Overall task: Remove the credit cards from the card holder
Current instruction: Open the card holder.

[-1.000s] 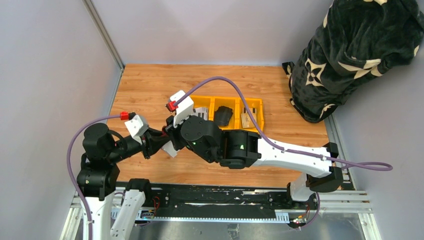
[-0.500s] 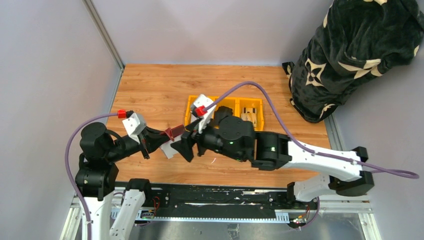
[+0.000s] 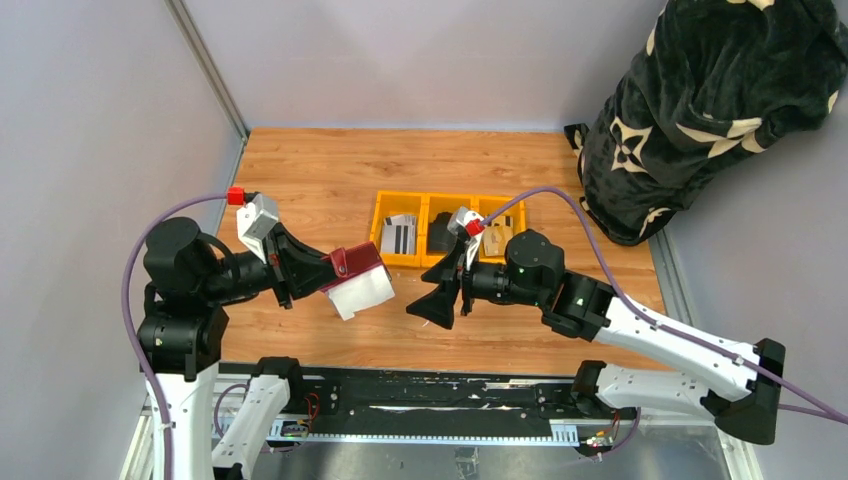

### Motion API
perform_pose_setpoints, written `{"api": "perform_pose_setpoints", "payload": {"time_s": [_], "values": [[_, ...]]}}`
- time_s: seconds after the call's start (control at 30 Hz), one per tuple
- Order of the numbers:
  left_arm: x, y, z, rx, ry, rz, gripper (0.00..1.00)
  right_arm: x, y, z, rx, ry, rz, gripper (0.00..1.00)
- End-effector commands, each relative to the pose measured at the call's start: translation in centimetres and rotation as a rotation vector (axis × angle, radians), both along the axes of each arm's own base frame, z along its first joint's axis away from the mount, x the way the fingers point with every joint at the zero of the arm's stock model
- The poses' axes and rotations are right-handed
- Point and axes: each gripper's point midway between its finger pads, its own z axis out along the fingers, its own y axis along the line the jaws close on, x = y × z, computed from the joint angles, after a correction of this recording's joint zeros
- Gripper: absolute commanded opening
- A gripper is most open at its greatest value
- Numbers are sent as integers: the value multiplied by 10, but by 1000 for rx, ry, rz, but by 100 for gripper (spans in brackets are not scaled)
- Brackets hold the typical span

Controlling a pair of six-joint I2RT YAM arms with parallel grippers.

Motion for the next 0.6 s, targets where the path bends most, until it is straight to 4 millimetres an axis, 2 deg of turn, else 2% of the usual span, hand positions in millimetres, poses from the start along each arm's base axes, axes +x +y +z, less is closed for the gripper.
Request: {"api": "perform_pose_setpoints", "payload": {"time_s": [0.0, 0.13, 0.33, 0.57], "values": [[-19, -5, 18, -41, 16, -64, 0, -20, 14, 24, 129, -3, 155, 80], [-23, -5, 23, -46, 15, -69, 0, -14, 28, 20, 112, 6, 164, 79], [-28, -6, 27, -51, 12, -79, 0, 2, 38, 14, 87, -2, 110, 78], [-30, -6, 26, -53, 12, -85, 0, 3, 43, 34, 160, -25, 113, 78]]}}
